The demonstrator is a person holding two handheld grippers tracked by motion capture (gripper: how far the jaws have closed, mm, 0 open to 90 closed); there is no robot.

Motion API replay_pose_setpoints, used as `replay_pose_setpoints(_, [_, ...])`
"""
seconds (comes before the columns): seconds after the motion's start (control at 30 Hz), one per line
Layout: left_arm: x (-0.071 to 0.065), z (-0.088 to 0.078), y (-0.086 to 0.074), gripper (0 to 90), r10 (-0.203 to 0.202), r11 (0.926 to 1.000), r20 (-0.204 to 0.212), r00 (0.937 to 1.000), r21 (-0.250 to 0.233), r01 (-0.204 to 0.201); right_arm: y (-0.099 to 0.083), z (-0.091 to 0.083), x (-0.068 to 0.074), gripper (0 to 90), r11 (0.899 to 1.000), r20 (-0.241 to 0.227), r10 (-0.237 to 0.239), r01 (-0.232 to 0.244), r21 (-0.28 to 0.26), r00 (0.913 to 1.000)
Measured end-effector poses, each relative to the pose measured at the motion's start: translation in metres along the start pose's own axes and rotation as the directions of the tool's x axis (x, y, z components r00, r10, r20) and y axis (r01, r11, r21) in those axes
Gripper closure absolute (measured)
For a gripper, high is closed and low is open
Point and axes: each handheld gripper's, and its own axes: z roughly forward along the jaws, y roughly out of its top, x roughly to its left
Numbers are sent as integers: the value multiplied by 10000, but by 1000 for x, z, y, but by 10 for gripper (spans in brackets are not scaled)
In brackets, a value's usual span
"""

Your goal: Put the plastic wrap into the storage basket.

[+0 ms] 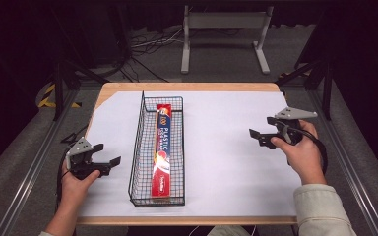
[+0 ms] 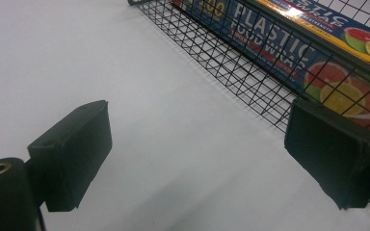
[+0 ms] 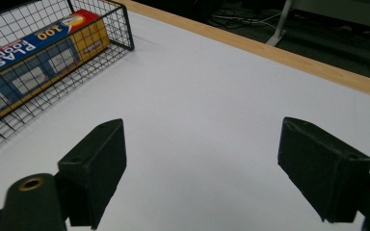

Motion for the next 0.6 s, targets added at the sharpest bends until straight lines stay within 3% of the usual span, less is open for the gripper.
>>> replay_pose_setpoints(0.1, [1, 3, -3, 101, 16, 10000, 18, 10000, -2, -16, -23, -3, -11, 162, 9994, 105, 36, -32, -338, 9999])
replay_pose_setpoints(0.27, [1, 5, -5, 101, 81, 9999, -7, 10000, 65, -81, -56, -1, -24, 162, 9999, 197, 165, -164, -44, 9997])
replay_pose_setpoints(0.37, [1, 4, -5, 101, 129, 9999, -19, 9999, -20, -129, -68, -1, -27, 162, 9995, 255, 312, -310, -66, 9992])
replay_pose_setpoints(0.47, [1, 4, -6, 101, 126, 9999, -36, 9999, -108, -127, -83, 1, -29, 162, 9988, 315, 422, -429, 241, 9986])
replay_pose_setpoints(0.6, [1, 5, -7, 100, 114, 9999, -1, 9999, -105, -114, -91, 3, -31, 160, 9977, 315, 579, -590, 332, 9978])
